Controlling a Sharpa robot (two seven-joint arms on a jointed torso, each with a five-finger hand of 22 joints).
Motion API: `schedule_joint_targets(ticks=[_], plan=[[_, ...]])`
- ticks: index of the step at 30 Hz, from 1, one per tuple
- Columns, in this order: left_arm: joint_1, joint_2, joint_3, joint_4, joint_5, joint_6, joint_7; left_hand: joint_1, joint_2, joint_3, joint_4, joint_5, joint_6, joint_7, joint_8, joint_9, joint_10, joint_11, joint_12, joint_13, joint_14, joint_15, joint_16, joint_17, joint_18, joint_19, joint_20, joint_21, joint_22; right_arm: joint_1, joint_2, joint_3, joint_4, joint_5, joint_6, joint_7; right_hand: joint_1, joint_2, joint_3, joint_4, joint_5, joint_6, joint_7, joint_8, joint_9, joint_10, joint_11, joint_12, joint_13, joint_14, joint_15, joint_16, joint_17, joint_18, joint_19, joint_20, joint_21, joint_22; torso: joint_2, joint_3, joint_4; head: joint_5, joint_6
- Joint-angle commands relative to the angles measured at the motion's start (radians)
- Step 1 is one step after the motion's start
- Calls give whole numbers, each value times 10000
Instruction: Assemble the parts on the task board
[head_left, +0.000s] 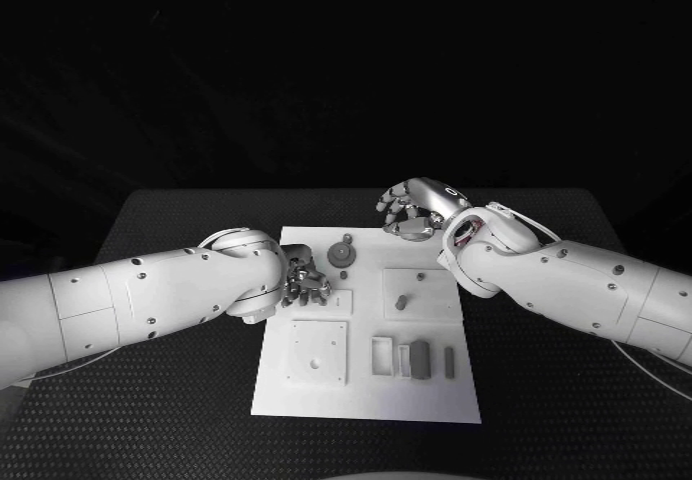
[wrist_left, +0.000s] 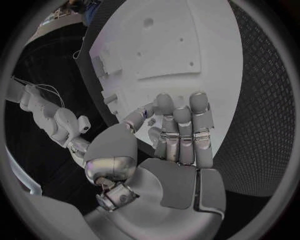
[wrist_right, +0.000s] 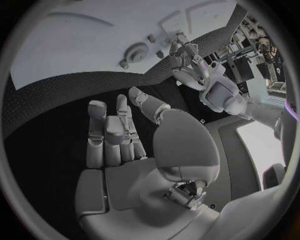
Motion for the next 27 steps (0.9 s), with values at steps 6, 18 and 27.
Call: schedule_joint_targets(ticks=[6,18,27], plan=[[-79,-52,9,138,-301,-943,120,-28,88,435,-351,174,1555,-919,90,92,21,-93,143,32,97,-221,127,-53,267,206,-151,152,238,1,-13,5,-7,40,159,50,44,50,-49,10,14,5,47,10,-15,-3,60,-66,-15,-79,-20,-65,-14,624,-42,20,-64,182,3,1,-3,35,51],[-294,-430,8,528,-1267,-1243,116,-18,59,456,-352,223,1570,-934,121,121,31,-108,186,35,114,-243,176,-85,265,224,-172,203,235,-1,-63,4,0,37,230,48,63,69,-44,7,16,3,46,13,-17,-2,59,-68,-18,-82,-21,-65,-14,624,-44,21,-67,182,-5,-1,2,85,55],[-539,-529,6,765,-1338,-2793,321,13,-41,489,-344,245,1584,-947,143,147,38,-119,225,33,125,-265,217,-132,263,235,-196,248,228,-1,-71,4,2,37,241,55,67,71,-48,7,15,2,46,15,-19,-1,59,-69,-20,-85,-21,-65,-14,624,-48,23,-69,183,5,-14,-11,106,68]])
